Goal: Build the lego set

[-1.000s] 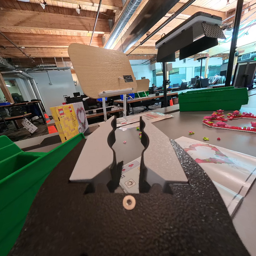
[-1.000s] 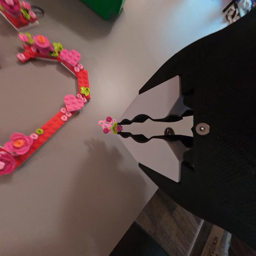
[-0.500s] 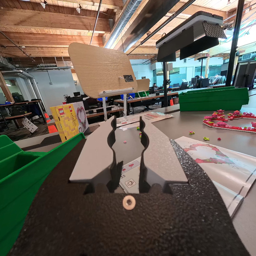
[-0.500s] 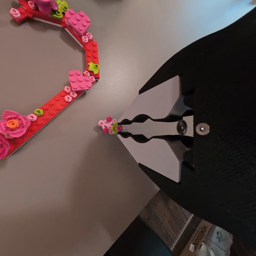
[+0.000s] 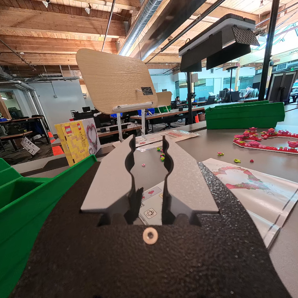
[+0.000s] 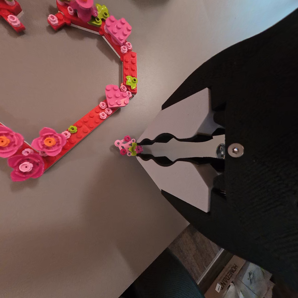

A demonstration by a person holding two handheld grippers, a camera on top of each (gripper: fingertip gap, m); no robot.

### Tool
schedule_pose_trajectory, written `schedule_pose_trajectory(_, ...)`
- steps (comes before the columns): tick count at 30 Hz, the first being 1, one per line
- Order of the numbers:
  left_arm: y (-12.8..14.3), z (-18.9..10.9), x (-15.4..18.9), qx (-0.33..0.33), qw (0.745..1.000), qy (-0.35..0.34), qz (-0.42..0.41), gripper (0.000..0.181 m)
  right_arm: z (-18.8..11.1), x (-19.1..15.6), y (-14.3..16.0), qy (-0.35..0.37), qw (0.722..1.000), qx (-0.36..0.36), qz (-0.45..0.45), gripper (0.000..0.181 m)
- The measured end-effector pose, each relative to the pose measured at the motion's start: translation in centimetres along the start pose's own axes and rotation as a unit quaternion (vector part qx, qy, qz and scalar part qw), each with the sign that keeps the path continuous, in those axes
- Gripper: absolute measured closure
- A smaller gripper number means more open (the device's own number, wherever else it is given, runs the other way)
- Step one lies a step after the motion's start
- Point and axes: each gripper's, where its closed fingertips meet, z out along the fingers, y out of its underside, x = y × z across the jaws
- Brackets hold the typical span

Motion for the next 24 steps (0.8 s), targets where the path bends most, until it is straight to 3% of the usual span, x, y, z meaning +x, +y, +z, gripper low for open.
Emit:
schedule_pose_trajectory(11,0.0,0.0,0.1,0.000,1.000,0.004,-0.001,0.151,0.8,-1.4,-1.8,-0.023,0.999,0.016,-0.035,0.173)
schedule_pose_trajectory(24,0.0,0.0,0.2,0.000,1.000,0.009,-0.002,0.151,1.2,-1.4,-1.6,-0.017,0.999,0.011,-0.038,0.173)
